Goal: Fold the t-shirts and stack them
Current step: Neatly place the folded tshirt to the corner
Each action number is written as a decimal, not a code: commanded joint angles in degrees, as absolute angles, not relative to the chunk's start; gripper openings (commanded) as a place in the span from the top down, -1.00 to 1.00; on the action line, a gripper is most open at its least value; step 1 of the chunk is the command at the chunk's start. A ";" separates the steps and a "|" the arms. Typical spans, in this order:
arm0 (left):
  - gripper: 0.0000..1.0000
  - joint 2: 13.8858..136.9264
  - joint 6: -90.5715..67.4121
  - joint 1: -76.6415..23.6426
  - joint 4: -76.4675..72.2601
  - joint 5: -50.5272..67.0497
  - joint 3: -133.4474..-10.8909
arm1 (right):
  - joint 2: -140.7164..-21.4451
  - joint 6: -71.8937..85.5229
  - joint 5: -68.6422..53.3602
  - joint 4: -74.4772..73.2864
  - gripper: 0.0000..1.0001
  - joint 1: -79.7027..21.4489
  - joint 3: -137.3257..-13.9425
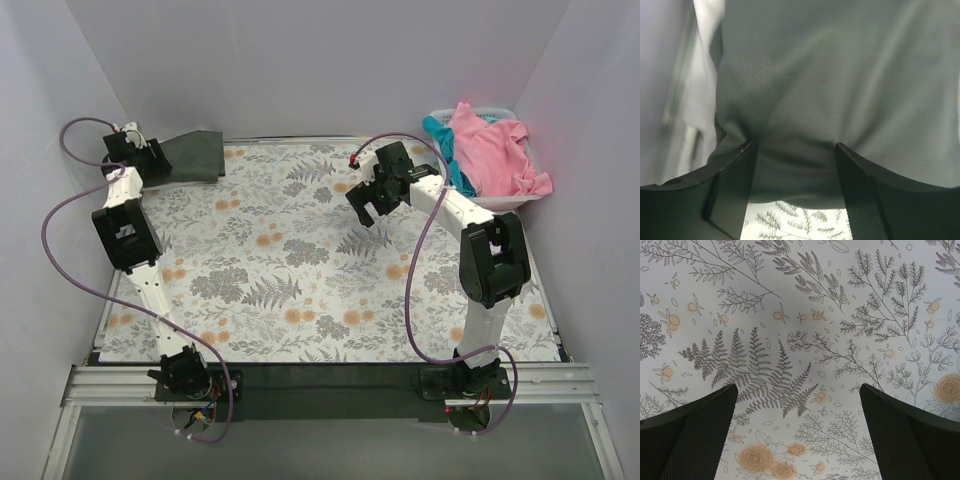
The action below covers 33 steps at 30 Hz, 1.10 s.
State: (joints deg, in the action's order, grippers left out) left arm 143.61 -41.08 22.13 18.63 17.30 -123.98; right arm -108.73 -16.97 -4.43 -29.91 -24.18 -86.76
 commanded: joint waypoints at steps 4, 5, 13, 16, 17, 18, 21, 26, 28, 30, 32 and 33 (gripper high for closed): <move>-0.28 137.12 -36.92 22.85 21.97 16.61 -112.87 | -107.05 -18.28 -3.52 -29.97 -0.97 -24.52 -87.98; -0.30 135.54 -36.04 22.85 22.32 16.70 -111.89 | -107.05 -18.28 -3.52 -29.88 -0.97 -24.52 -87.98; -0.63 129.65 -34.63 24.78 26.62 25.13 -115.64 | -106.09 -19.60 -3.78 -30.23 -0.97 -24.52 -88.33; -0.81 126.66 -33.49 24.87 28.73 27.50 -119.42 | -104.68 -20.56 -3.69 -30.15 -0.97 -24.26 -87.63; -0.96 126.56 -33.31 24.79 32.22 28.12 -123.71 | -103.98 -20.74 -3.69 -30.15 -0.97 -23.91 -87.45; -0.96 126.65 -33.48 24.70 34.26 28.47 -126.71 | -103.54 -20.92 -3.78 -30.23 -0.97 -23.73 -87.10; -0.96 127.35 -34.02 23.74 43.05 27.34 -135.95 | -101.61 -20.92 -4.48 -30.06 -0.97 -22.33 -86.75; -0.96 119.39 -29.11 18.29 48.33 20.67 -129.31 | -98.10 -20.74 -6.59 -30.15 -0.97 -19.16 -86.66; -0.96 116.91 -27.34 13.20 49.74 19.43 -123.85 | -96.95 -20.57 -6.85 -30.06 -0.97 -17.59 -86.49; -0.96 113.83 -27.16 8.38 51.06 18.89 -120.08 | -95.37 -20.48 -7.12 -29.97 -0.97 -16.44 -86.40; -0.96 111.98 -30.03 5.29 50.37 18.73 -114.28 | -94.05 -19.95 -6.68 -30.06 -0.97 -14.95 -85.61; -0.96 110.67 -30.93 2.84 50.10 19.50 -112.52 | -93.52 -19.69 -6.85 -30.06 -0.97 -14.42 -85.26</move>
State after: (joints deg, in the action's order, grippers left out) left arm 112.62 -30.00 7.81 45.06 19.94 -118.15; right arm -96.64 -20.10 -5.98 -30.30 -15.88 -86.32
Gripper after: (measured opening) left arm 0.982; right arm 0.985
